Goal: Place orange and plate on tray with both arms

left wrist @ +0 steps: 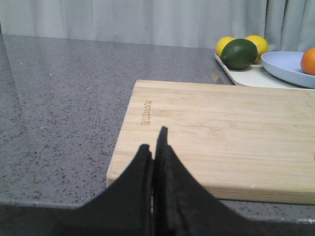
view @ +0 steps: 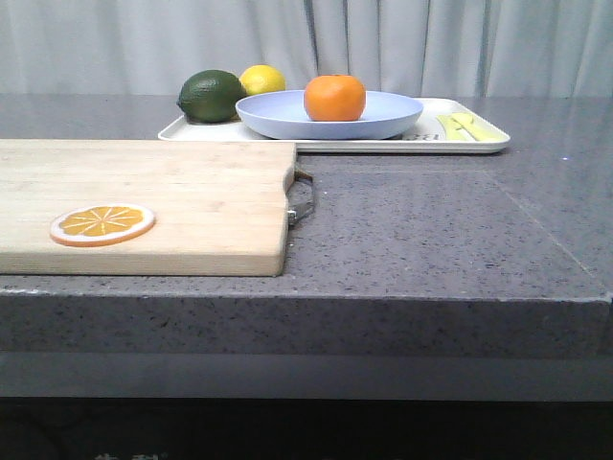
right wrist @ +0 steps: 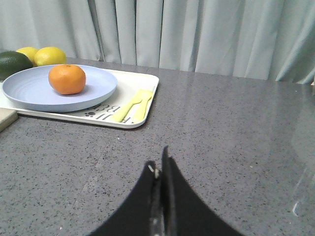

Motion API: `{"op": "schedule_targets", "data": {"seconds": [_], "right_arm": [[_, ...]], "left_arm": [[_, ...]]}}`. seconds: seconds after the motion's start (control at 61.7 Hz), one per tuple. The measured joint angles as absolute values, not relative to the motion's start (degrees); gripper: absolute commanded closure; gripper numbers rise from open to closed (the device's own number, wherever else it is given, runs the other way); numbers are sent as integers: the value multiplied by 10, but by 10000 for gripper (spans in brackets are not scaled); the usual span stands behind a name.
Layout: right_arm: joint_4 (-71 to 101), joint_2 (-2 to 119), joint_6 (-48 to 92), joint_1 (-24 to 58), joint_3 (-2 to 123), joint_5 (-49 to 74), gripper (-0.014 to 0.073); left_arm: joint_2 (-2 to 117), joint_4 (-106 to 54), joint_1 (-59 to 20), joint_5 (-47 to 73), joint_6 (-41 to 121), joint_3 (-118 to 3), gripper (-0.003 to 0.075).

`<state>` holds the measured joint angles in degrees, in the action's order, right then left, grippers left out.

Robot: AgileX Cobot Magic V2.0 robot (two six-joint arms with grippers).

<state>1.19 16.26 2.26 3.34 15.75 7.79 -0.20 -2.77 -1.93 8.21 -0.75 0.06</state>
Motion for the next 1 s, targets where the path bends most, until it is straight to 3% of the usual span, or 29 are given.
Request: {"op": "schedule_targets", "data": {"seconds": [0.746,1.005], "right_arm": [[12,163,23,33,156,76,706],[12,138,23,33,74,64,706]], "left_arm": [[-2,-28,-19,81,-7,1,738],[-2,-28,-19,81,-7,1,738]]}}
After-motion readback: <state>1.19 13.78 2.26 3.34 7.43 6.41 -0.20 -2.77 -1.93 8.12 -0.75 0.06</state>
